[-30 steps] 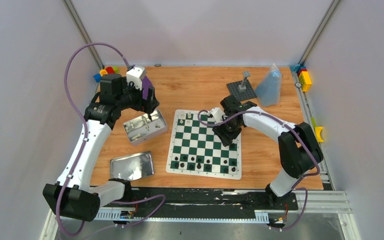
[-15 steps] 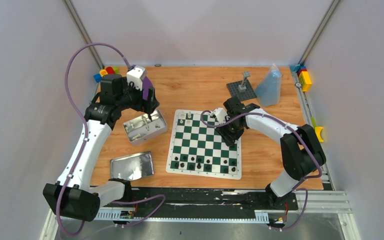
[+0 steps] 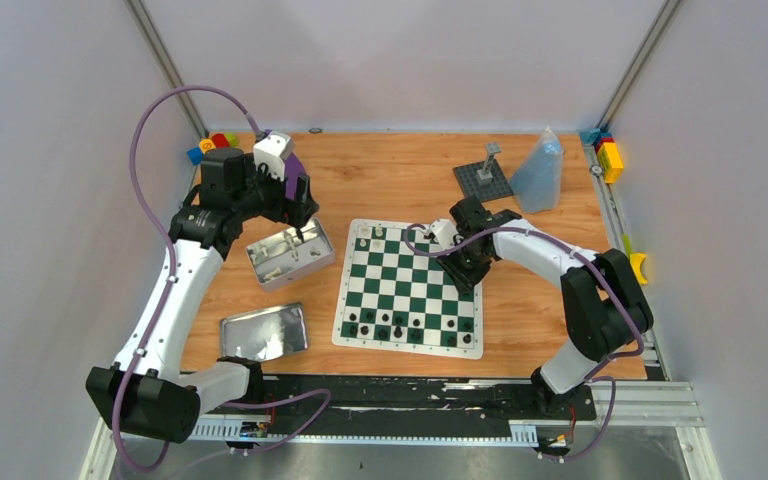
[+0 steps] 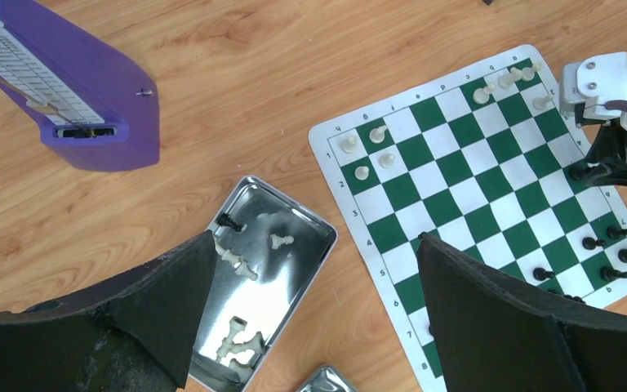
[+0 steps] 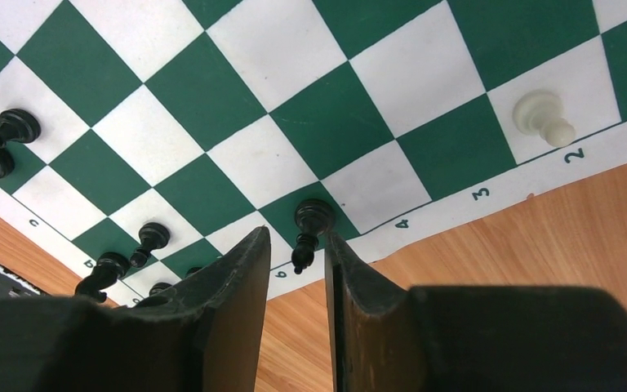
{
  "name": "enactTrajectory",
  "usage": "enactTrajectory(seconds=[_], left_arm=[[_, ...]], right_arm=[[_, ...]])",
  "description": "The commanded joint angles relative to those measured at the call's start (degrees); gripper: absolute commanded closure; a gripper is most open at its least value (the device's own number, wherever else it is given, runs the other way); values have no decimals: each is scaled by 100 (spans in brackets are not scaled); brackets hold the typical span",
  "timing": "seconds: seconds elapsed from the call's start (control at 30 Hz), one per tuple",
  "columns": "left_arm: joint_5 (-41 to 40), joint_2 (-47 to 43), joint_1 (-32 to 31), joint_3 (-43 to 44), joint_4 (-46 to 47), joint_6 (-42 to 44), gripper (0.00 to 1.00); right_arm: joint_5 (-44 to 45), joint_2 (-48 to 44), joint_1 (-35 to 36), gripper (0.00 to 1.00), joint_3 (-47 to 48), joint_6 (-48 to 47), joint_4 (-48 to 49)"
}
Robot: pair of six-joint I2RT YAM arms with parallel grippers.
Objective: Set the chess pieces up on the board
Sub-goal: Pick up the chess piece from the chessboard.
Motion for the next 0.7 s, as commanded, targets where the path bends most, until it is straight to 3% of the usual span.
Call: enactTrajectory(seconds=[0.0, 0.3, 0.67], left_arm=[[57, -74, 16, -34, 212, 67, 0], [57, -90, 14, -40, 220, 66, 0], [-53, -87, 16, -44, 201, 112, 0]], right_arm=[[84, -221, -45, 69, -13, -43, 110], [127, -196, -50, 75, -42, -61, 113], [-372, -493, 9, 99, 63, -190, -79]])
